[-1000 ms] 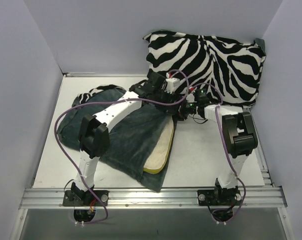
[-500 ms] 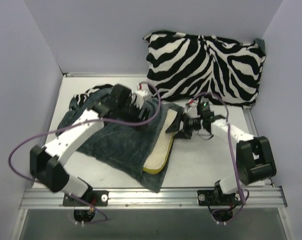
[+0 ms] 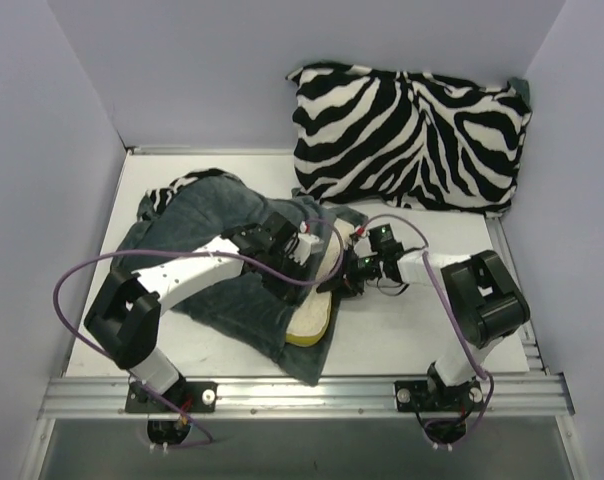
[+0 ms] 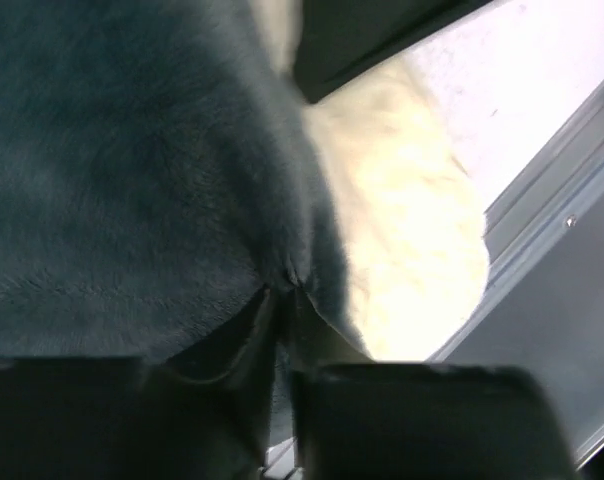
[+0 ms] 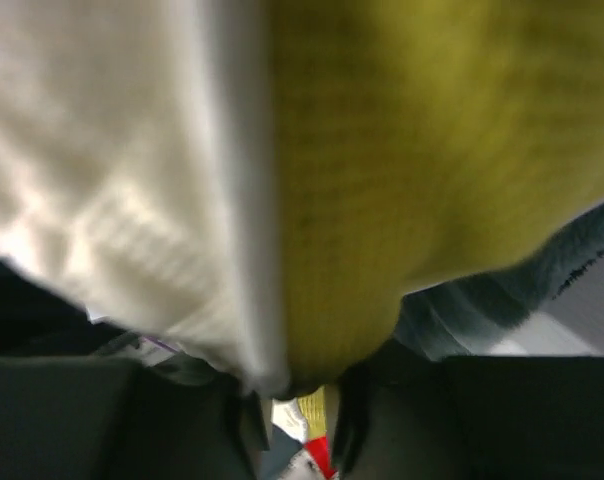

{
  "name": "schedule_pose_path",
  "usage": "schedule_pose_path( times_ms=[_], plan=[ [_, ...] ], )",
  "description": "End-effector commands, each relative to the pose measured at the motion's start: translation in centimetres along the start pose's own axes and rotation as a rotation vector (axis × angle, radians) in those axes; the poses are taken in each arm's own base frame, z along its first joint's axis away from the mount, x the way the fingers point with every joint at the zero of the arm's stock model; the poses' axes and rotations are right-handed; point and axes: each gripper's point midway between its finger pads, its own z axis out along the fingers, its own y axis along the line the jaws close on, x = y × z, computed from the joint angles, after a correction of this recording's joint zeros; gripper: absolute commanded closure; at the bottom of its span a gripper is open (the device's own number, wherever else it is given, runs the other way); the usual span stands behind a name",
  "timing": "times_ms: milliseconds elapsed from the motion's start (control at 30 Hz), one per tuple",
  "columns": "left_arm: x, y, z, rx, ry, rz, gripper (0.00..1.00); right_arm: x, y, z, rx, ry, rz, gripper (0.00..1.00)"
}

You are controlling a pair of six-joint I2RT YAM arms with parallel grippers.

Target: Put the pillow into the pillowcase

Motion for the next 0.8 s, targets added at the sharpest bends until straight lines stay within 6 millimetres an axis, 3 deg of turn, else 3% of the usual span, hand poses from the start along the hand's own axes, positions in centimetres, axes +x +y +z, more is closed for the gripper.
schedule_pose_path(
  times_ms=[0, 33, 67, 100, 133, 167, 200, 267, 300, 333, 400, 433, 467, 533, 600, 633, 667, 700, 767],
  plan=[
    [-4.7, -3.5, -1.1, 0.114, -0.126, 0.097, 0.87, -1.3, 3.3, 0.8, -0.142, -0.021, 0.017, 0.81],
    [-7.0, -5.4, -2.4, 0.171, -0.176, 0.130, 1.00, -1.6, 3.8, 0.8, -0.166, -0.023, 0.028, 0.85],
    [-7.8, -7.5, -3.0, 0.232, -0.189, 0.158, 1.00, -2.1, 4.4, 0.9, -0.190, -0.036, 0.038, 0.93],
    [-8.7, -10.7, -4.4, 0.353, -0.203, 0.199, 1.00, -3.2, 6.3, 0.6, -0.251, -0.069, 0.076, 0.97],
    [-11.0, -13.3, -6.1, 0.418, -0.252, 0.246, 1.00, -3.8, 7.4, 0.6, -0.286, -0.086, 0.094, 1.00],
    [-11.5, -16.2, -7.1, 0.489, -0.262, 0.298, 1.00, -4.7, 8.6, 0.6, -0.326, -0.104, 0.124, 1.00],
    [-12.0, -18.0, -8.0, 0.552, -0.263, 0.314, 1.00, -5.1, 10.8, 0.3, -0.393, -0.110, 0.146, 1.00],
    [-12.8, -20.4, -9.6, 0.653, -0.266, 0.343, 1.00, -6.5, 12.6, 0.1, -0.438, -0.160, 0.182, 1.00],
    [-12.8, -20.4, -9.7, 0.664, -0.259, 0.326, 1.00, -6.8, 13.3, 0.0, -0.465, -0.168, 0.212, 1.00],
    [-12.6, -20.2, -10.1, 0.677, -0.256, 0.320, 1.00, -7.0, 13.4, 0.0, -0.475, -0.181, 0.220, 1.00],
    [-11.4, -17.6, -9.2, 0.640, -0.229, 0.265, 1.00, -7.0, 12.6, 0.5, -0.459, -0.187, 0.230, 1.00],
    [-11.2, -16.6, -9.7, 0.612, -0.248, 0.254, 1.00, -6.8, 11.8, 0.8, -0.438, -0.190, 0.221, 1.00],
    [-9.5, -15.0, -8.4, 0.585, -0.203, 0.215, 1.00, -6.5, 11.2, 1.1, -0.420, -0.189, 0.206, 1.00],
    [-8.6, -12.1, -8.5, 0.514, -0.213, 0.195, 1.00, -4.8, 8.7, 2.8, -0.317, -0.145, 0.107, 1.00],
    [-5.7, -9.4, -7.2, 0.440, -0.145, 0.212, 1.00, -3.1, 5.6, 3.5, -0.204, -0.088, 0.119, 0.97],
    [-5.0, -8.2, -7.5, 0.402, -0.144, 0.221, 1.00, -2.5, 4.5, 3.6, -0.177, -0.083, 0.042, 0.89],
    [-4.1, -6.6, -7.2, 0.333, -0.126, 0.228, 1.00, -1.3, 2.9, 3.5, -0.105, -0.052, 0.074, 0.83],
    [-3.0, -5.5, -6.7, 0.302, -0.100, 0.214, 1.00, -0.4, 1.9, 3.5, -0.081, -0.027, 0.057, 0.83],
    [-1.8, -4.2, -7.1, 0.254, -0.079, 0.237, 0.96, 0.7, 0.8, 3.1, -0.056, 0.009, 0.000, 0.70]
  ],
)
